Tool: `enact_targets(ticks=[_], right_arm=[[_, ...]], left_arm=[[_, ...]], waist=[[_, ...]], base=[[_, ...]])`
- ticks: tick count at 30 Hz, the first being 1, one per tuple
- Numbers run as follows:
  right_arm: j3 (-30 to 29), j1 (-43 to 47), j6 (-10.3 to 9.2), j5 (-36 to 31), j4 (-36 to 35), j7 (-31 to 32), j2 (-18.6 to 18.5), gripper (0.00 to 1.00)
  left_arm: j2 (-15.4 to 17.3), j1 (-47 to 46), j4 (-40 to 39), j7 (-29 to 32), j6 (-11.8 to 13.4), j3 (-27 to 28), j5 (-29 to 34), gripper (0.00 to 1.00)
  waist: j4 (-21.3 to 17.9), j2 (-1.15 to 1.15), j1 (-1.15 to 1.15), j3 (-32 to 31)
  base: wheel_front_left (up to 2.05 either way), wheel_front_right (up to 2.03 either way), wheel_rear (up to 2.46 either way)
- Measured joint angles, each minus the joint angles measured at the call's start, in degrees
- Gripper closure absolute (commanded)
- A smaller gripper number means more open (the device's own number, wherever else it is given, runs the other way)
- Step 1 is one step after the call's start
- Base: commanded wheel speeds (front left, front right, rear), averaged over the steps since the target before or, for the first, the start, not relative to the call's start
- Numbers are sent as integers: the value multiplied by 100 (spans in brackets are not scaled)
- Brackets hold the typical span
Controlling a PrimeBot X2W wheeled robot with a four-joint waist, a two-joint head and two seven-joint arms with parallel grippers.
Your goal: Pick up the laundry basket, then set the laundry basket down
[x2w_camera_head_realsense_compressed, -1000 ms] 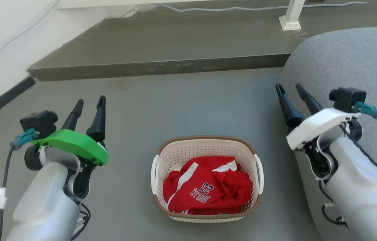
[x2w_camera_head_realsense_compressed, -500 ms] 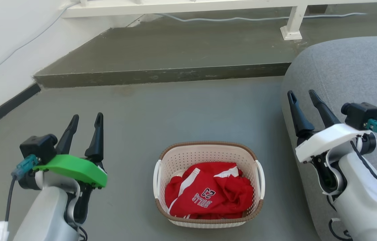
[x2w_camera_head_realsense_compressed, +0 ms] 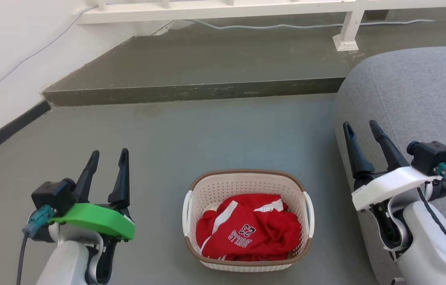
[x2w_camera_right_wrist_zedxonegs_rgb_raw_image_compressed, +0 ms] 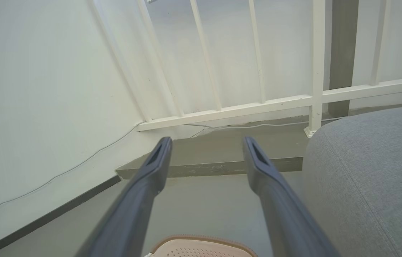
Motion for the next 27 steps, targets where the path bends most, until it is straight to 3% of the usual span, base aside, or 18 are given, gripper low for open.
enact_targets(ticks=[27], right_arm=[[-371,480,65,-515,-393,0,276,0]], left_arm=[[-190,375,-311,0,-143,366,445,0]], waist=[[-27,0,0,104]], base=[[0,0,0]])
